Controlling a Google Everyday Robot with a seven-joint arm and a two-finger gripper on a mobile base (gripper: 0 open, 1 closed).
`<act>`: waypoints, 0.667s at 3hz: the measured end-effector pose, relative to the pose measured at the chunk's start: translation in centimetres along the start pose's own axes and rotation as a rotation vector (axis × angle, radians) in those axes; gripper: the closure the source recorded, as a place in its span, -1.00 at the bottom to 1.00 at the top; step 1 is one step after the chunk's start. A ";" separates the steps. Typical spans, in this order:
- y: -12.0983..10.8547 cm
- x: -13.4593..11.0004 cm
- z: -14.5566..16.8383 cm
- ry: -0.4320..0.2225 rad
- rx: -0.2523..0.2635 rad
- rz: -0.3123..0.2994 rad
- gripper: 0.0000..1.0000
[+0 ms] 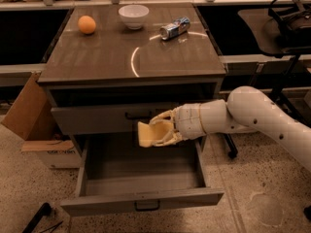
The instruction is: Pick sponge from middle drawer and place on counter
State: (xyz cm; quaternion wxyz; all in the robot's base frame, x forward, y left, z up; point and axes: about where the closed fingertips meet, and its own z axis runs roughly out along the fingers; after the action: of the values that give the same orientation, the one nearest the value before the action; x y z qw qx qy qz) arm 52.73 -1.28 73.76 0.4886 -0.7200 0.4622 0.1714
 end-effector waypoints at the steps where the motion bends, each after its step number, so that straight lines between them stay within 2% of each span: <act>1: -0.2 -0.2 -0.2 0.001 0.001 -0.003 1.00; 2: -2.7 -2.1 -2.1 0.017 0.007 -0.038 1.00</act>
Offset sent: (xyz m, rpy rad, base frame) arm 0.0175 -0.0149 0.0844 -0.0397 -0.0823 -0.0010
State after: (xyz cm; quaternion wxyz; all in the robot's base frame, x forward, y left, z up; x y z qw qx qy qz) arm 53.48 -1.77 77.65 0.4902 -0.7284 0.4532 0.1545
